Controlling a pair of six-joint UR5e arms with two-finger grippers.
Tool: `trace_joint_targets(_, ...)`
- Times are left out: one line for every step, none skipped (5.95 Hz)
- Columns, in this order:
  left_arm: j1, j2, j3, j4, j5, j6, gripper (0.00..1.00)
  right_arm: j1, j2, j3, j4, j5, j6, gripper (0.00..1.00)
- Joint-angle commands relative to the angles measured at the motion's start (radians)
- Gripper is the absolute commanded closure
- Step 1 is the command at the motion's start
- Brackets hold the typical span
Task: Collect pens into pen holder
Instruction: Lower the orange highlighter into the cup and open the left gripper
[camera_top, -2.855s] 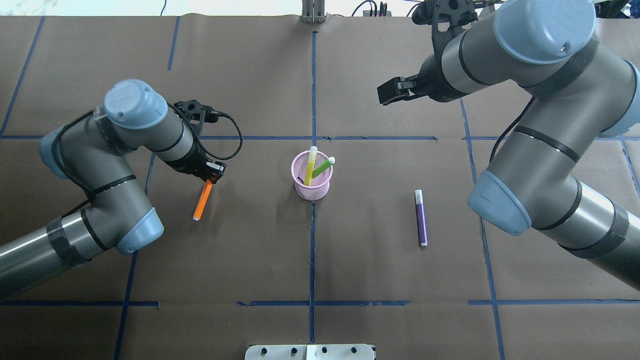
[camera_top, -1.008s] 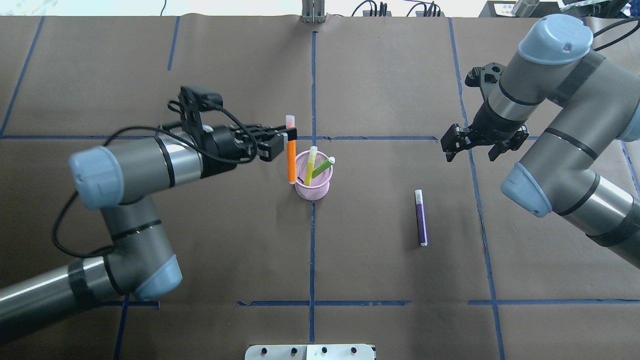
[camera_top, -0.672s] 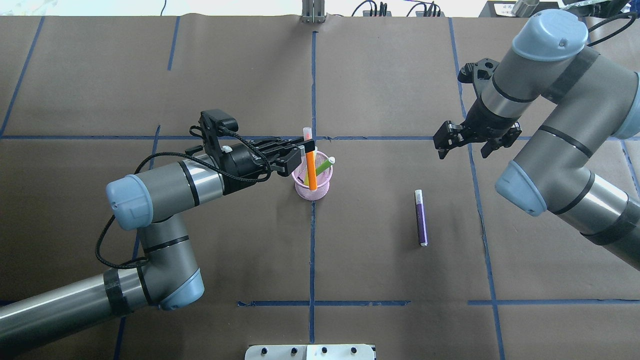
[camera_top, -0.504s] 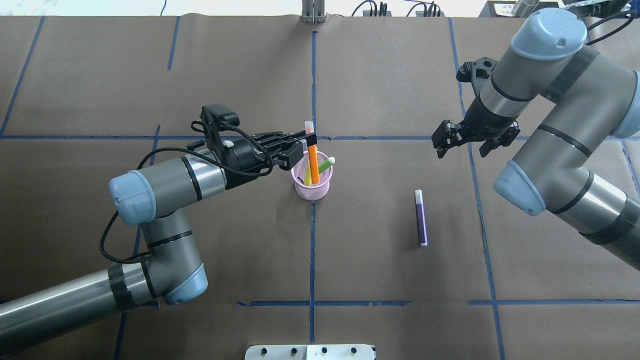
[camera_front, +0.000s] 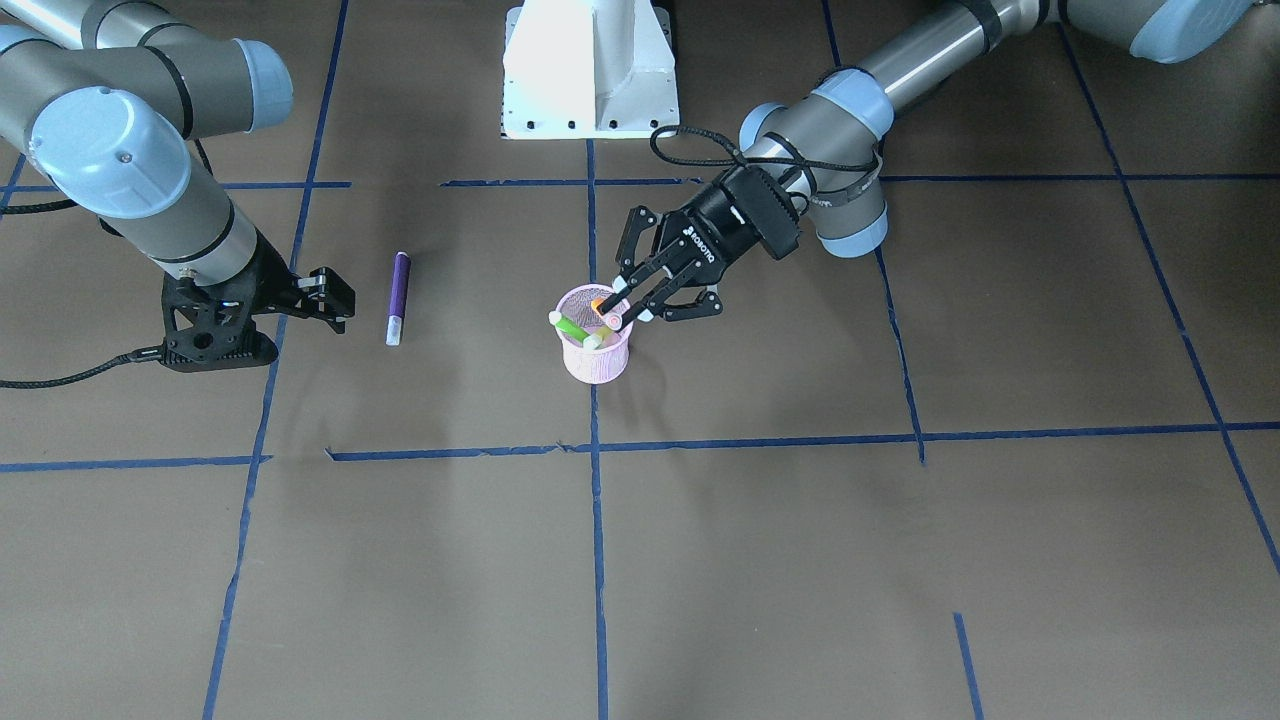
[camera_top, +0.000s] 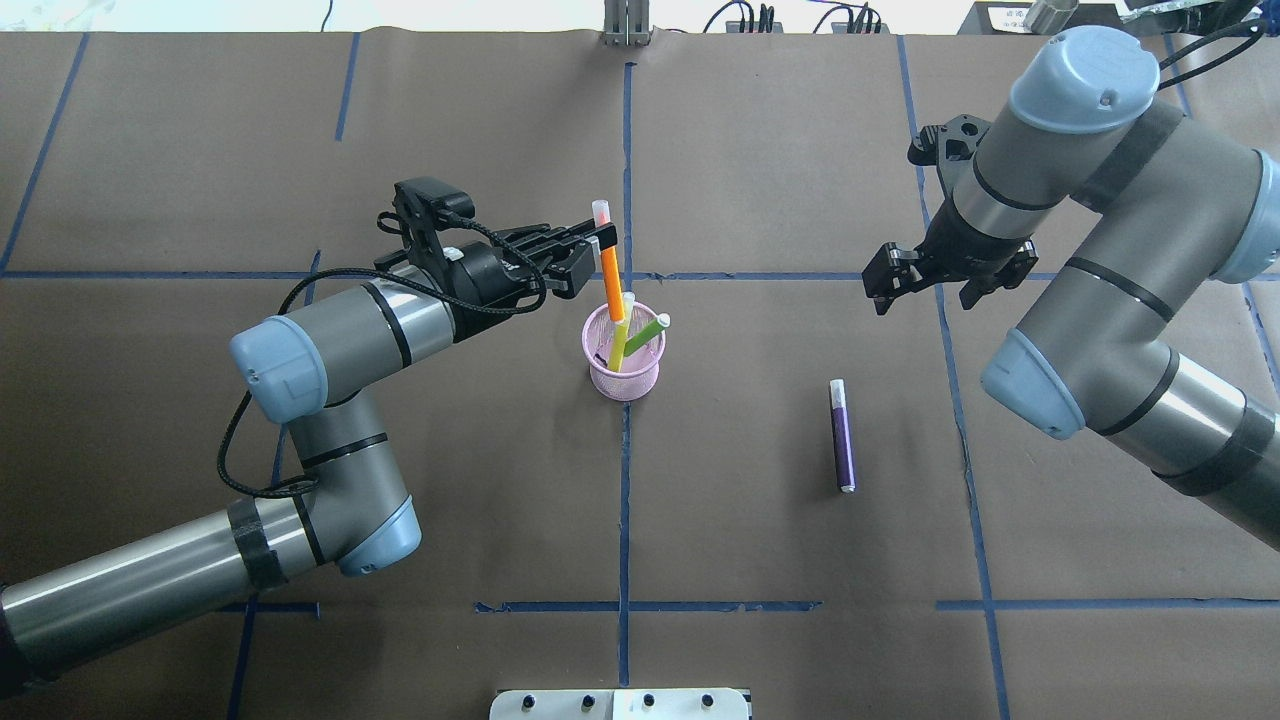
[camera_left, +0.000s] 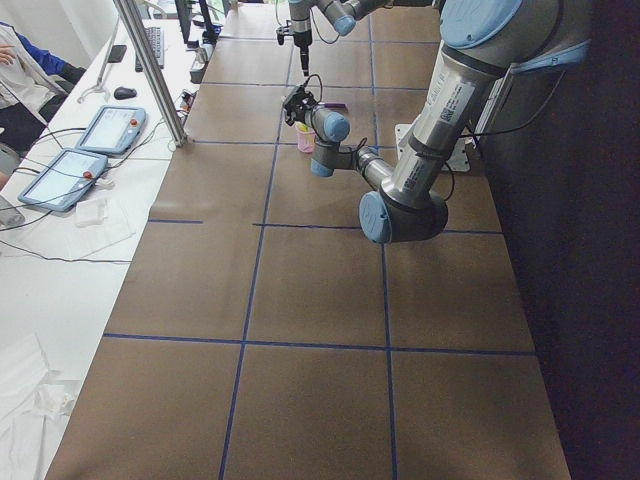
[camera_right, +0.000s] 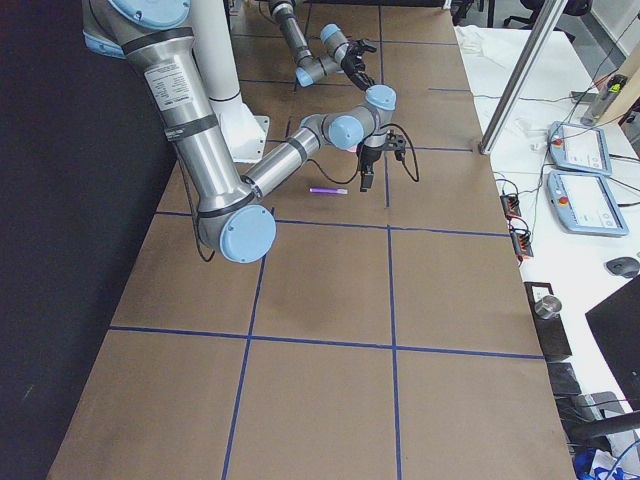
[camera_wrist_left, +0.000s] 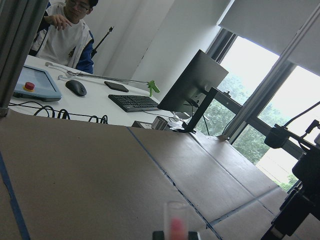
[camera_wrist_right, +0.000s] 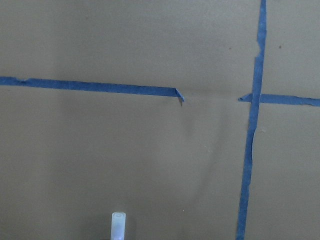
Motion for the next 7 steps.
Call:
trace_joint_targets(0.005,-0.006,0.018,0.0,0.012,0.004,1.0,-0.001,0.002,0.002,0.0,-0.003,0.0,0.0)
trace_joint_targets(0.021,-0.003,0.02,0.0,0.013,0.004,1.0,-0.001,0.0,0.002,0.0,-0.003,0.0,0.0)
trace_joint_targets(0.043,0.0,0.024,0.0,0.027,0.004,1.0,-0.001,0.0,0.002,0.0,-0.003,0.001,0.0)
trace_joint_targets(0.066,0.0,0.03,-0.002,0.05,0.004,1.0,-0.001,0.002,0.003,0.0,-0.003,0.004,0.0)
trace_joint_targets(0.078,0.002,0.029,-0.002,0.064,0.004,0.97,-0.001,0.002,0.003,0.0,-0.003,0.006,0.0)
trace_joint_targets(0.078,-0.001,0.027,-0.002,0.061,0.004,0.5,-0.001,0.002,0.005,0.0,-0.003,0.006,0.0)
trace_joint_targets(0.077,-0.005,0.021,-0.002,0.061,0.002,0.0,-0.001,0.002,0.009,0.0,-0.003,0.006,0.0)
